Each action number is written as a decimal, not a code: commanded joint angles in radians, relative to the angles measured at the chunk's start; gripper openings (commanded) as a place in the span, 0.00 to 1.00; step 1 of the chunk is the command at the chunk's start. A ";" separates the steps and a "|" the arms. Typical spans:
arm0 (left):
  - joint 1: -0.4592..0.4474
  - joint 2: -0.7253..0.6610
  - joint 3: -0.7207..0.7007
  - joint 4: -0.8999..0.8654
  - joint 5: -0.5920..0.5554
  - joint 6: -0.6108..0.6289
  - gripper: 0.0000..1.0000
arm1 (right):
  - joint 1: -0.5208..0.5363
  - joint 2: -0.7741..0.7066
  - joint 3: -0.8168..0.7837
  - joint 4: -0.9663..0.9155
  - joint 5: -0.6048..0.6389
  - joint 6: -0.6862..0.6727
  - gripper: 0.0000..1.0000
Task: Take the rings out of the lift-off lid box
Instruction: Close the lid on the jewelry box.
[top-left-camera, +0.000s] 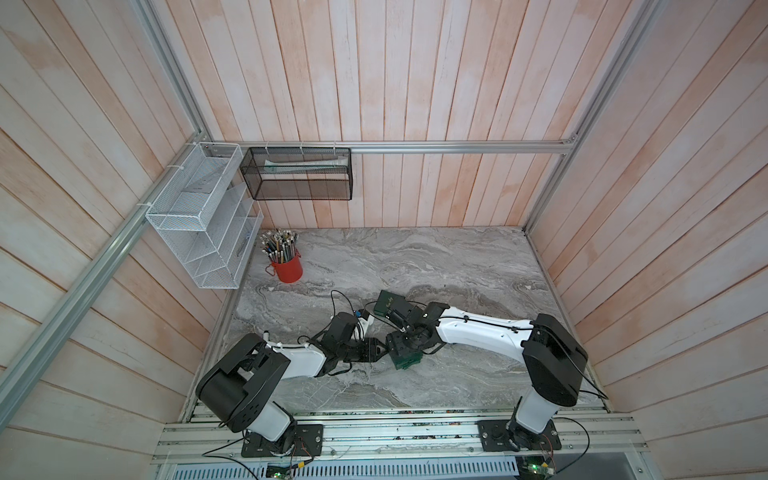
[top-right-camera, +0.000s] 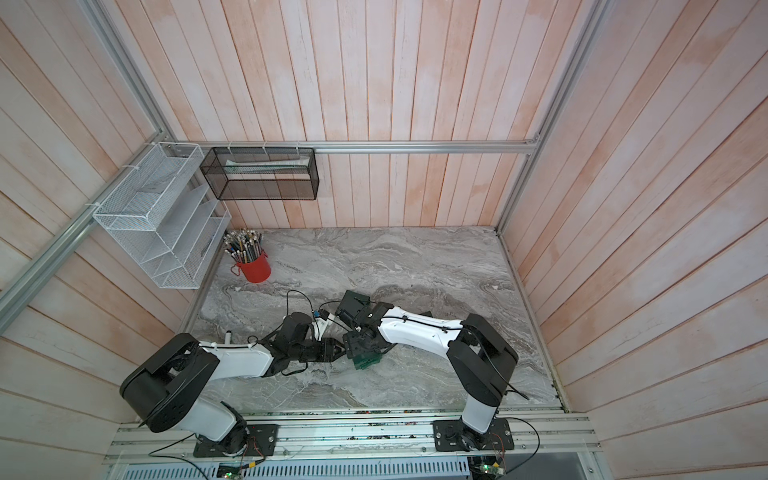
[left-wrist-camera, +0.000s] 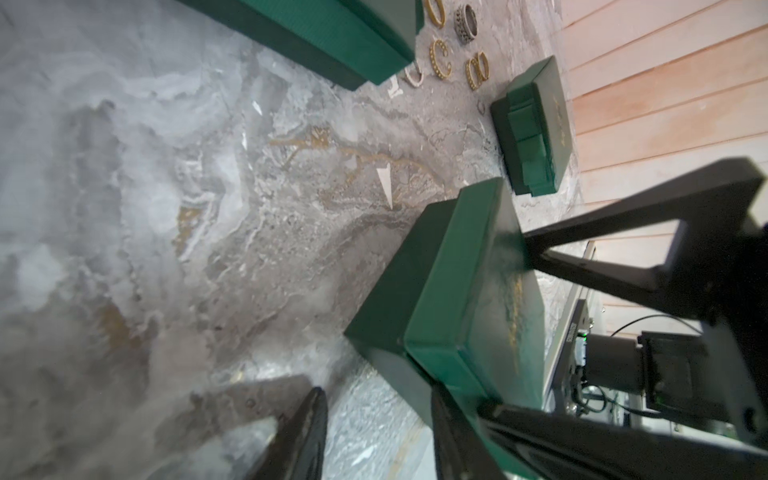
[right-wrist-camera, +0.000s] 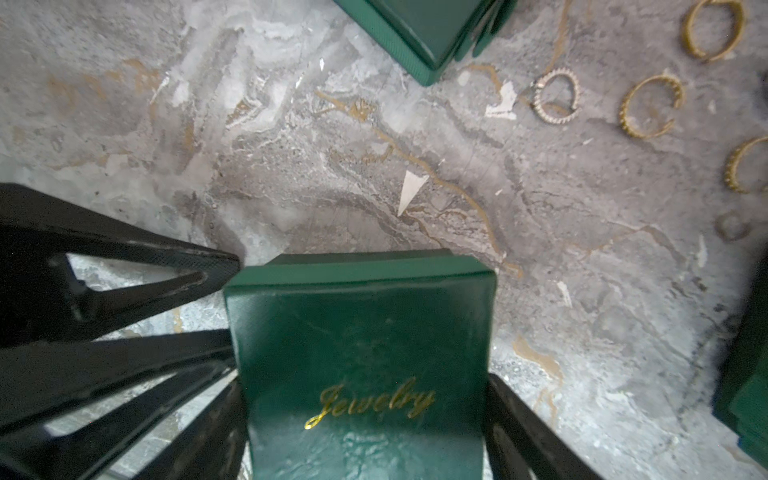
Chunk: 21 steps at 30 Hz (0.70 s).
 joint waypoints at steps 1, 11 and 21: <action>-0.020 0.051 -0.026 -0.116 -0.054 0.003 0.37 | 0.009 0.024 -0.034 -0.022 -0.008 -0.012 0.82; -0.021 0.074 -0.034 -0.089 -0.057 -0.005 0.29 | 0.008 0.013 -0.040 -0.015 -0.019 -0.009 0.82; -0.024 0.115 -0.031 -0.060 -0.048 -0.015 0.28 | 0.009 0.009 -0.047 0.002 -0.046 -0.011 0.83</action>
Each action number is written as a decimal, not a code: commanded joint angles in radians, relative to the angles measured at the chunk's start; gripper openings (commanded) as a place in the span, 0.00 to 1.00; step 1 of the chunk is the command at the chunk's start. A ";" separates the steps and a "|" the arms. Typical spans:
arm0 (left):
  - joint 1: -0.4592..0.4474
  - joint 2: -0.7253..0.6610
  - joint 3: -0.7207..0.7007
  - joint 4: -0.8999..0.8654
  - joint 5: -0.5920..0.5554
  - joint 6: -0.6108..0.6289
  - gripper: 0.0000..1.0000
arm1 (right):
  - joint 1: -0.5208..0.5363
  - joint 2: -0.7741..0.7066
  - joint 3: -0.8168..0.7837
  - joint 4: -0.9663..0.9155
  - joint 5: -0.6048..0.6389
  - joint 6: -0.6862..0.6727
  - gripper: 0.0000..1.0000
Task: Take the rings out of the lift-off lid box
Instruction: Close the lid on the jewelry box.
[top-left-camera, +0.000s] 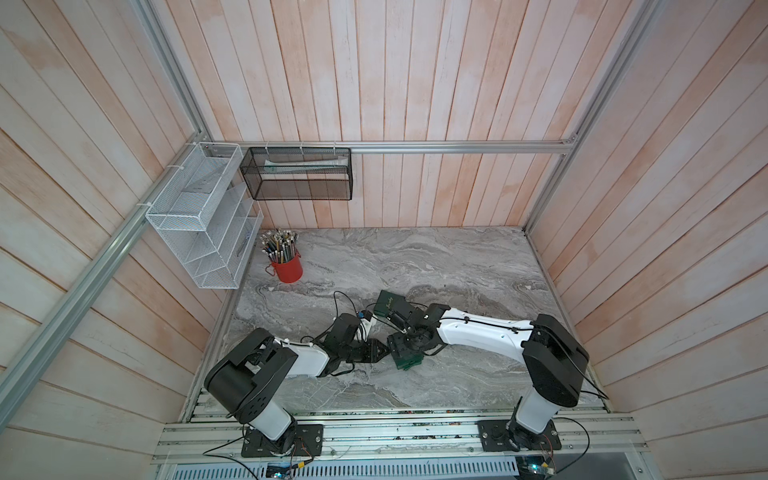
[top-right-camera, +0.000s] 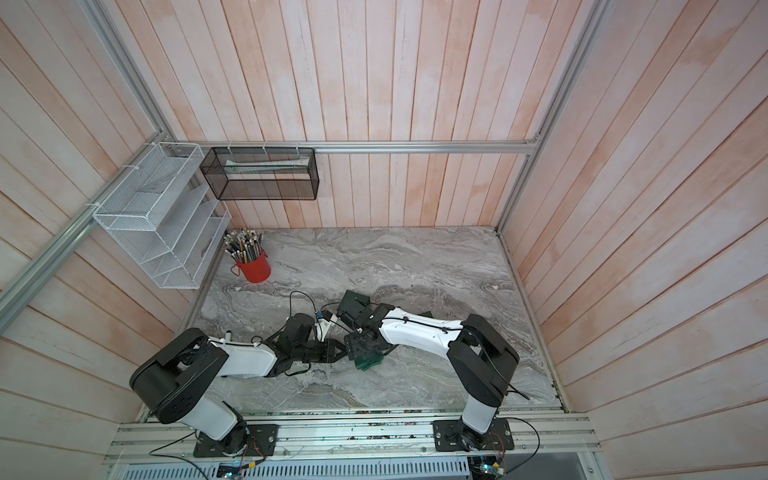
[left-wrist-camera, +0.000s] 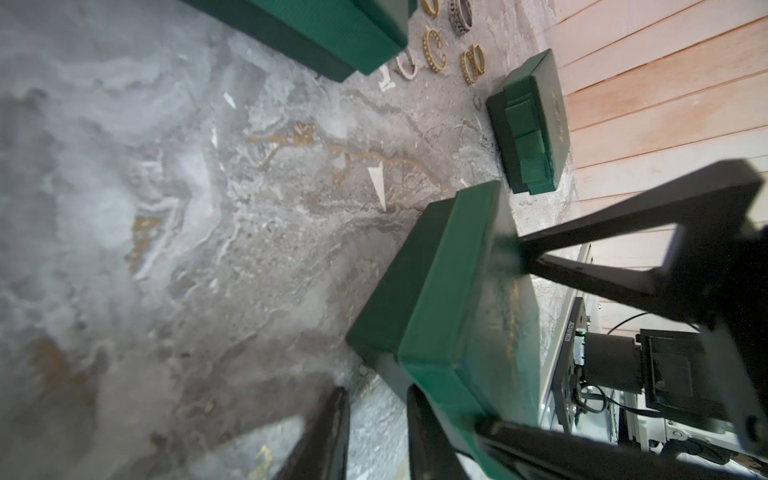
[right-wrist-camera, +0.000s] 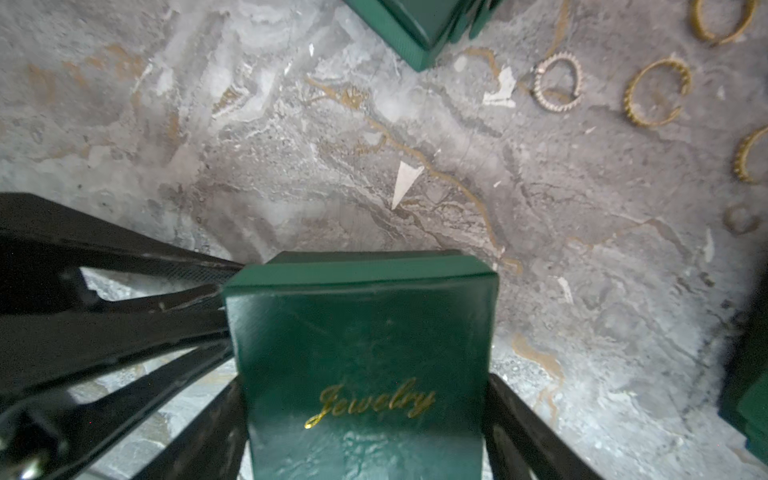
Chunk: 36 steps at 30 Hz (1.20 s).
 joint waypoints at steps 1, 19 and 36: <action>-0.011 0.062 -0.033 -0.136 -0.056 -0.006 0.28 | 0.009 0.014 -0.022 -0.004 -0.054 -0.010 0.83; 0.040 -0.030 -0.078 -0.172 -0.096 -0.053 0.58 | 0.021 0.140 0.033 -0.149 0.052 -0.005 0.82; 0.172 -0.260 -0.085 -0.260 -0.205 -0.035 1.00 | -0.106 -0.114 -0.037 0.098 0.051 -0.027 0.98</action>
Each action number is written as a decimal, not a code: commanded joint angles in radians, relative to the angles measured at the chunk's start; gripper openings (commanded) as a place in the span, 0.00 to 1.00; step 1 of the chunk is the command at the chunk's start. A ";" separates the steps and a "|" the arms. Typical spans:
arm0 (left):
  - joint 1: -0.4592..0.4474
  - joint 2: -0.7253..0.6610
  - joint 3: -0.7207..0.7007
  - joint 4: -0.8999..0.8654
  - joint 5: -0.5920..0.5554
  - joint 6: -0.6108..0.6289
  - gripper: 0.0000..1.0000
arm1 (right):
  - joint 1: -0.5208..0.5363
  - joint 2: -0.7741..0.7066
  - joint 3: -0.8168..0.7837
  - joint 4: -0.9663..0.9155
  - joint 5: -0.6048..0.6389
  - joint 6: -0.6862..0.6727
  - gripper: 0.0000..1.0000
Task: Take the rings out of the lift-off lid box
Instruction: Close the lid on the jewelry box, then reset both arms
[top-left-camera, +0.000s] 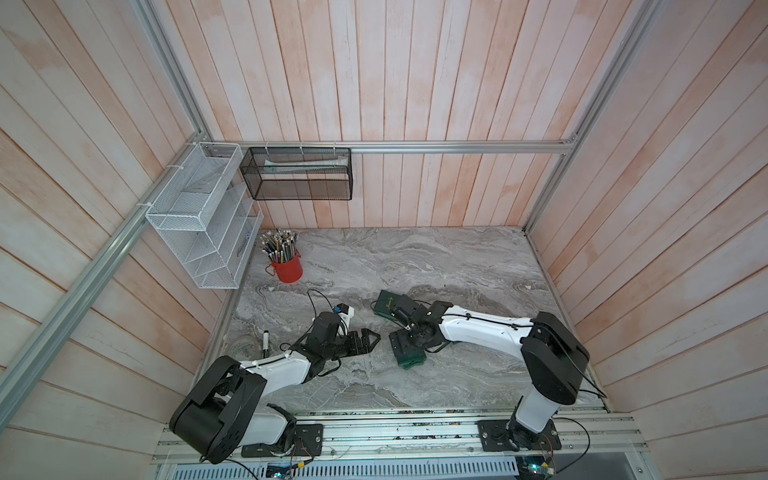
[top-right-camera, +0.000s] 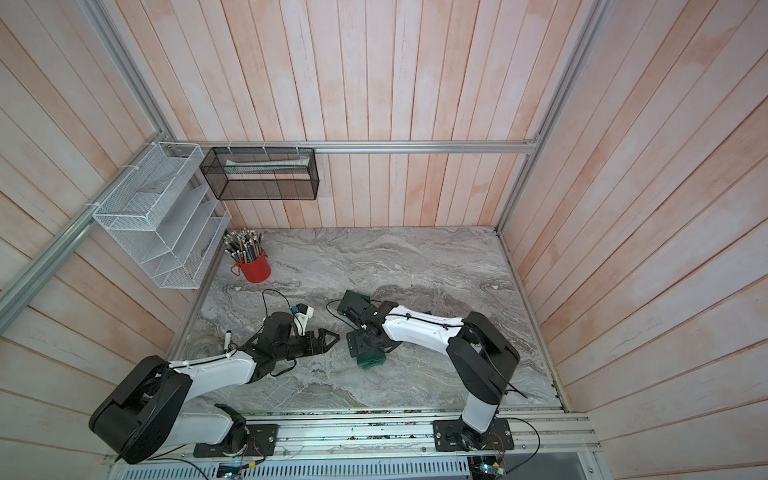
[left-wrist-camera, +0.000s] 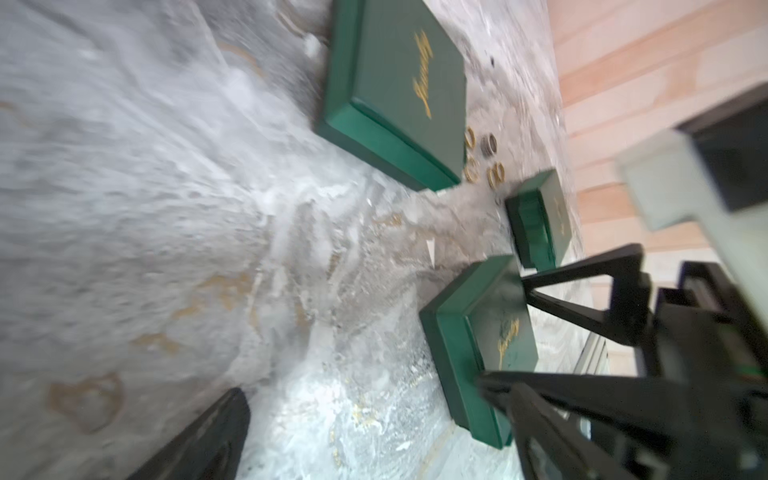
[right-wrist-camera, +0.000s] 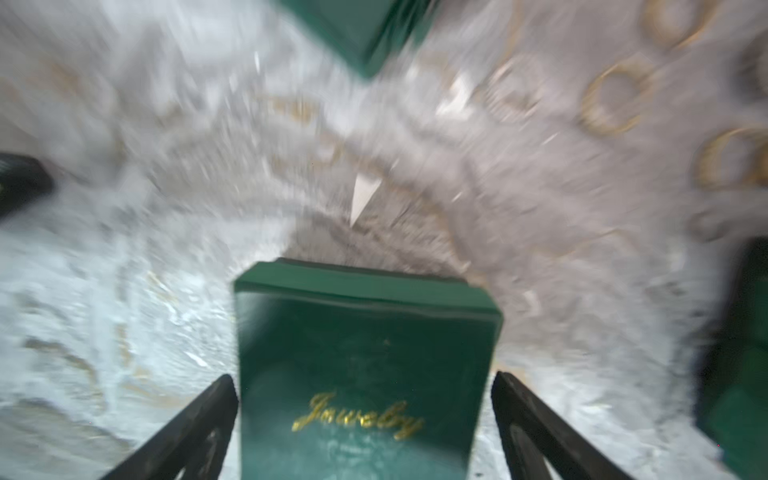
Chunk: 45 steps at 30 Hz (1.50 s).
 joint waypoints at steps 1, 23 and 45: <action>0.033 -0.015 -0.001 -0.137 -0.086 0.009 1.00 | -0.041 -0.092 -0.016 0.070 0.062 -0.013 0.98; 0.472 -0.062 0.092 0.294 -0.570 0.470 1.00 | -0.711 -0.673 -0.802 1.236 0.529 -0.445 0.98; 0.486 0.185 -0.094 0.843 -0.538 0.608 1.00 | -0.898 -0.218 -0.835 1.698 0.264 -0.508 0.98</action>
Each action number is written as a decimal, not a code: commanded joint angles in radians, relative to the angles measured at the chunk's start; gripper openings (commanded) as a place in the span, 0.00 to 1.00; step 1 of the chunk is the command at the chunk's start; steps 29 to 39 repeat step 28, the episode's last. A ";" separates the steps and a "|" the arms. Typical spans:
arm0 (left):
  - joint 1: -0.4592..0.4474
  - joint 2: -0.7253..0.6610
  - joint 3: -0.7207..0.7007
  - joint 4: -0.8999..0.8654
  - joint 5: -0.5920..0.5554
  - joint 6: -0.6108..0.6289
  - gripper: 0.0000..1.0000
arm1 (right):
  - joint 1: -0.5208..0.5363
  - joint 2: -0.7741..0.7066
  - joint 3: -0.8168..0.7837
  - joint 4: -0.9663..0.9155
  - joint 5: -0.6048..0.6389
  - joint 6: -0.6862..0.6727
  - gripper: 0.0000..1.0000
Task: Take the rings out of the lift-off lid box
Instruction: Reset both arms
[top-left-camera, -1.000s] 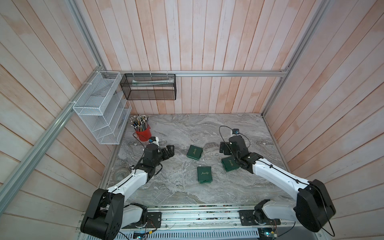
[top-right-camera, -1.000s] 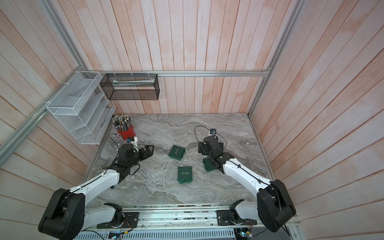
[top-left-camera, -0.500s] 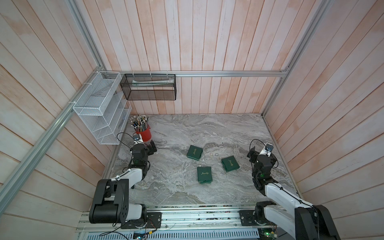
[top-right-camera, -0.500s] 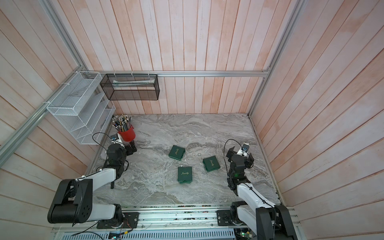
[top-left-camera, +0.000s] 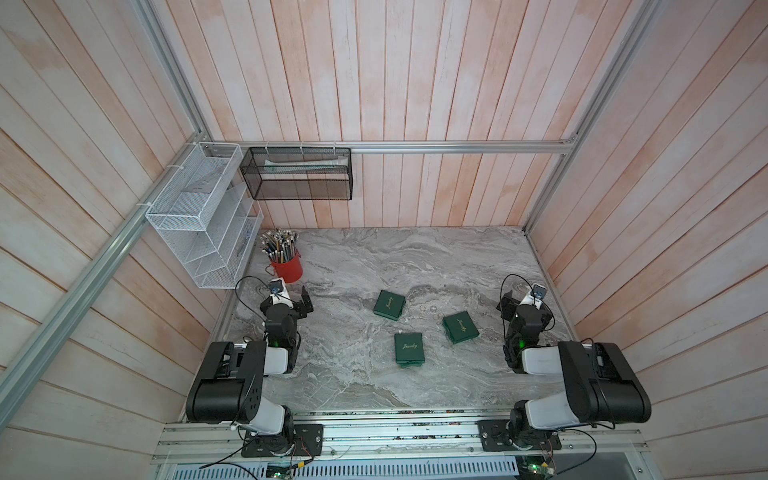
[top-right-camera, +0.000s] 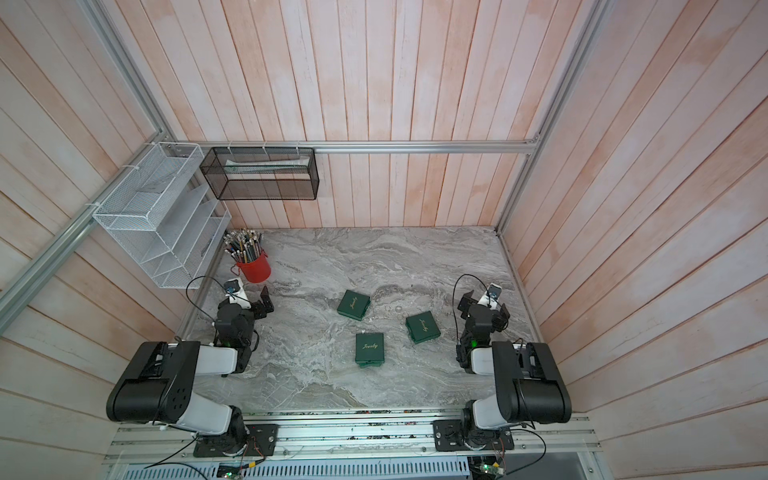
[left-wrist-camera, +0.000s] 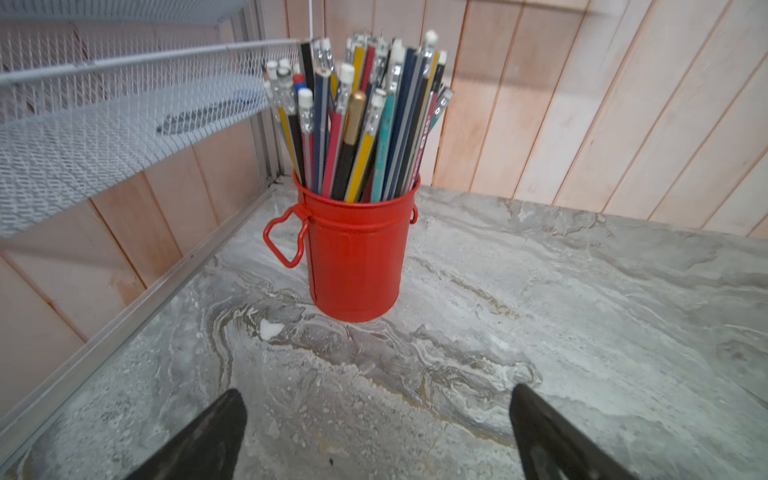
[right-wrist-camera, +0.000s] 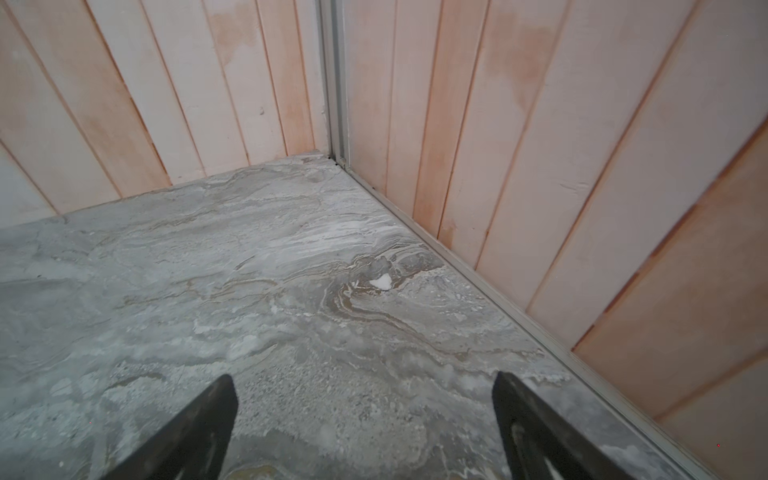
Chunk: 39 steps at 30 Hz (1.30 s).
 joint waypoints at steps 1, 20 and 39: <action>0.006 0.006 -0.005 0.075 0.025 0.030 1.00 | 0.007 -0.014 0.017 0.050 -0.161 -0.065 0.98; -0.002 0.012 -0.001 0.078 0.010 0.039 1.00 | 0.008 0.039 -0.032 0.181 -0.149 -0.058 0.98; -0.008 0.013 -0.001 0.080 0.001 0.044 1.00 | 0.008 0.039 -0.032 0.178 -0.149 -0.058 0.98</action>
